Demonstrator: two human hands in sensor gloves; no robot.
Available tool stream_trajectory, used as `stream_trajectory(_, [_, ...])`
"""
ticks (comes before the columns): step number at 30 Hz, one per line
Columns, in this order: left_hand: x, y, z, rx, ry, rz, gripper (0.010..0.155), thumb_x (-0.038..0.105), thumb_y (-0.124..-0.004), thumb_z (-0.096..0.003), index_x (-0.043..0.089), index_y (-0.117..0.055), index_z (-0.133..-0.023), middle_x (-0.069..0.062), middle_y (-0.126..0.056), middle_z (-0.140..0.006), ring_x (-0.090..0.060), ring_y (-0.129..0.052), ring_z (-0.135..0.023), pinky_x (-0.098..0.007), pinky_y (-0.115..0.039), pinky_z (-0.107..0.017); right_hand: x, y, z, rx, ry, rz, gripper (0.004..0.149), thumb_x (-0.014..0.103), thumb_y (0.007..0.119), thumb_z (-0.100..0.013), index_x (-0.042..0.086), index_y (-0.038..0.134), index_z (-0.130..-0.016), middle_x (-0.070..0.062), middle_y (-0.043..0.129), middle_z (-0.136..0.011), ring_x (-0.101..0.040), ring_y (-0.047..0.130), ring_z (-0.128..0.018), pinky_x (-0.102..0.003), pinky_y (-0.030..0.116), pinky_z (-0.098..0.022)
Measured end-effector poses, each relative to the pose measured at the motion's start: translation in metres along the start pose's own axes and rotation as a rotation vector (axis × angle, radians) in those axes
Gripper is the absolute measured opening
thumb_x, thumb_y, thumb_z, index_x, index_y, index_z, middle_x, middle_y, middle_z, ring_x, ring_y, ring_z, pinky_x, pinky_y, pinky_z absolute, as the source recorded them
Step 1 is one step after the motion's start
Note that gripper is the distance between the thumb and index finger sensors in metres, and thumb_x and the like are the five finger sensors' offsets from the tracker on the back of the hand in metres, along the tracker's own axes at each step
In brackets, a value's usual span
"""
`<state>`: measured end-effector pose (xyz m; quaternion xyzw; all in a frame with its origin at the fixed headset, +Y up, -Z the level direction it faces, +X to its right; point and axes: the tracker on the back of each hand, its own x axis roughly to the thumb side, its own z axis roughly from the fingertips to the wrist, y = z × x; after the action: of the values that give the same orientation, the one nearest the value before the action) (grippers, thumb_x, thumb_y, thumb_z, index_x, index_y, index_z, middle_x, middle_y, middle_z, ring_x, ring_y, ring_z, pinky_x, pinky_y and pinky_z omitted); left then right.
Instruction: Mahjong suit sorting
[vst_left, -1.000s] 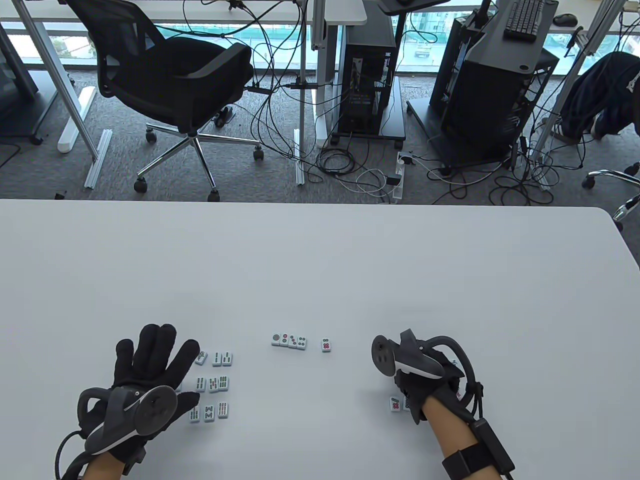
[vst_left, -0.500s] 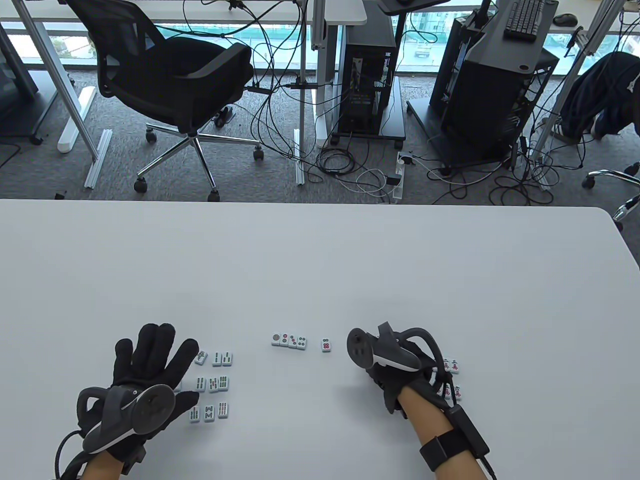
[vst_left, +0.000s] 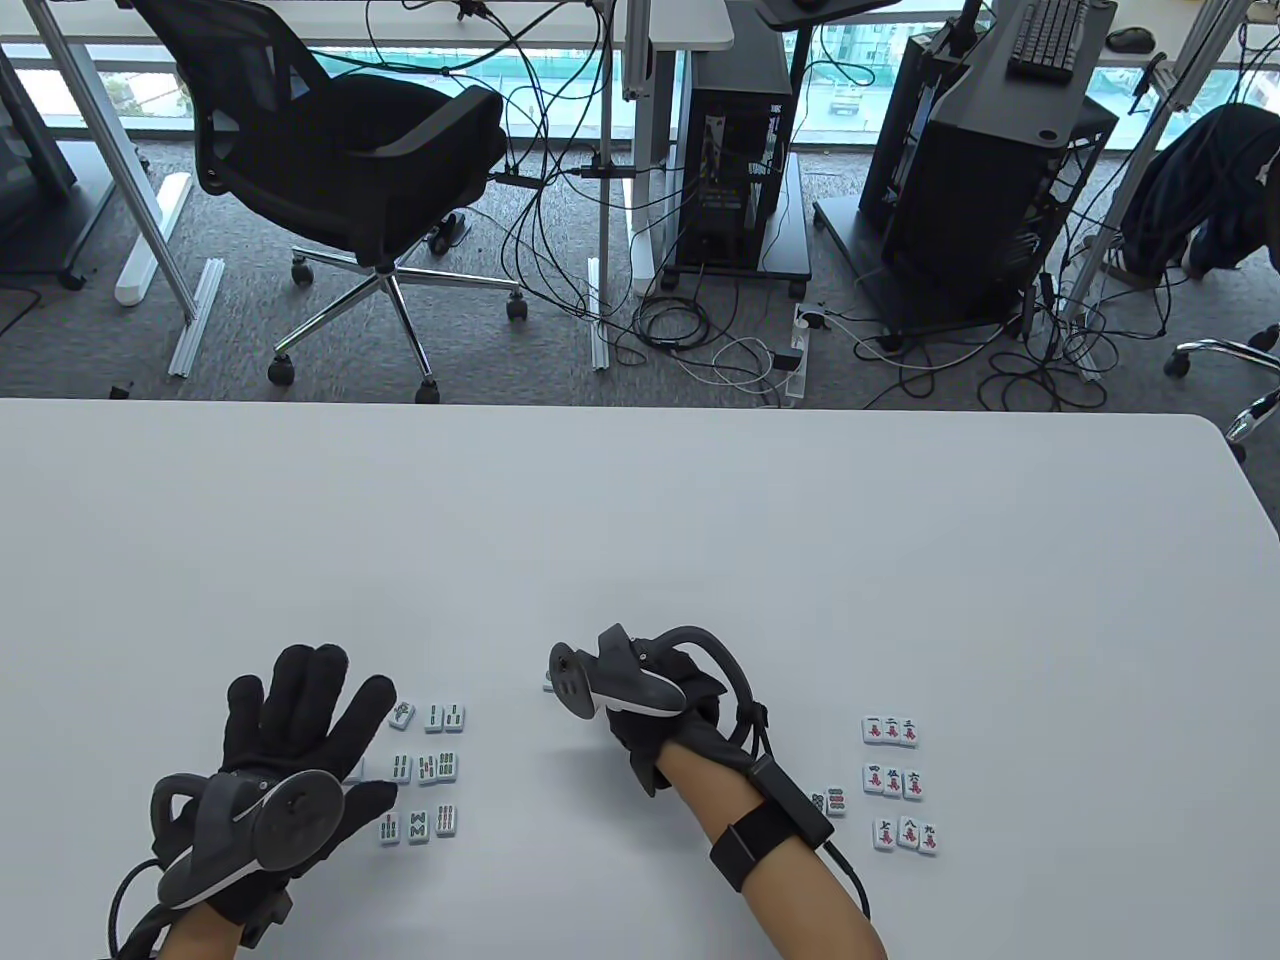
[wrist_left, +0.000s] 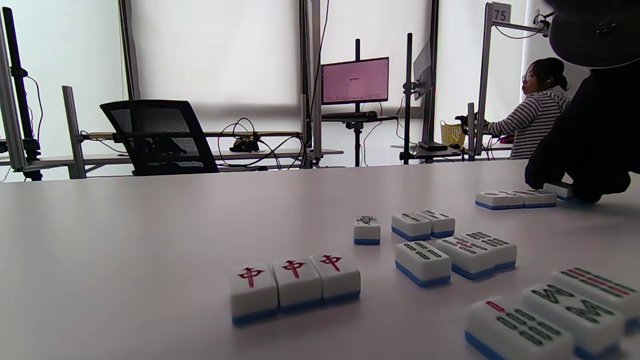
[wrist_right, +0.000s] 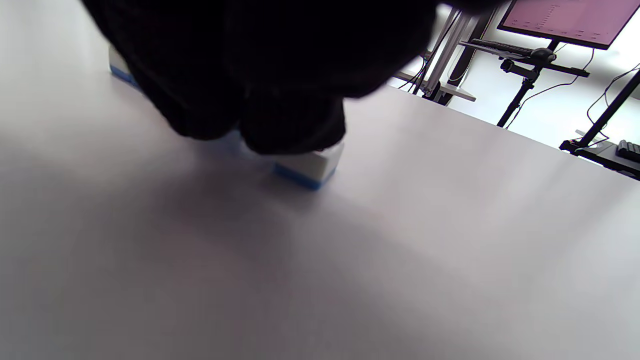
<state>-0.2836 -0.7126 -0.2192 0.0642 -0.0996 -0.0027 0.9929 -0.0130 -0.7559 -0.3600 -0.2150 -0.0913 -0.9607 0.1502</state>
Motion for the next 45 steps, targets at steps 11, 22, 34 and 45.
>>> stream_trajectory(11, [0.000, 0.000, 0.001, 0.009, -0.007, -0.001, 0.086, 0.075, -0.061, -0.0355, 0.049, -0.021, -0.107, 0.010, 0.004, -0.115, -0.023, -0.002, -0.115, -0.058, -0.013, -0.082, -0.009, -0.003, 0.010, -0.039, -0.011, 0.001, 0.059, 0.038, 0.085, -0.044, 0.010, 0.075, -0.095, -0.004, 0.097, -0.049, -0.012, 0.089, -0.017, -0.025, 0.080, -0.010])
stream_trajectory(22, [0.001, -0.002, 0.001, -0.004, -0.002, -0.017, 0.087, 0.075, -0.061, -0.0355, 0.048, -0.021, -0.107, 0.010, 0.005, -0.115, -0.023, -0.001, -0.115, -0.058, -0.013, -0.081, -0.086, 0.002, 0.083, -0.028, 0.041, -0.043, 0.061, 0.038, 0.084, -0.045, 0.010, 0.072, -0.098, -0.006, 0.096, -0.054, -0.014, 0.090, -0.020, -0.026, 0.081, -0.013])
stream_trajectory(34, [-0.001, -0.004, 0.000, -0.030, 0.026, -0.037, 0.087, 0.075, -0.061, -0.0354, 0.048, -0.020, -0.107, 0.010, 0.006, -0.114, -0.023, 0.000, -0.115, -0.057, -0.012, -0.081, -0.105, 0.051, 0.144, 0.116, -0.007, -0.057, 0.065, 0.040, 0.086, -0.044, 0.010, 0.070, -0.100, -0.005, 0.096, -0.051, -0.012, 0.089, -0.017, -0.025, 0.080, -0.011])
stream_trajectory(45, [-0.001, -0.003, 0.000, -0.026, 0.029, -0.040, 0.087, 0.075, -0.061, -0.0353, 0.048, -0.020, -0.107, 0.010, 0.006, -0.114, -0.023, 0.000, -0.114, -0.057, -0.012, -0.081, -0.083, 0.060, 0.129, 0.117, -0.045, 0.051, 0.059, 0.034, 0.087, -0.044, 0.004, 0.075, -0.092, -0.003, 0.096, -0.044, -0.010, 0.087, -0.012, -0.024, 0.079, -0.007])
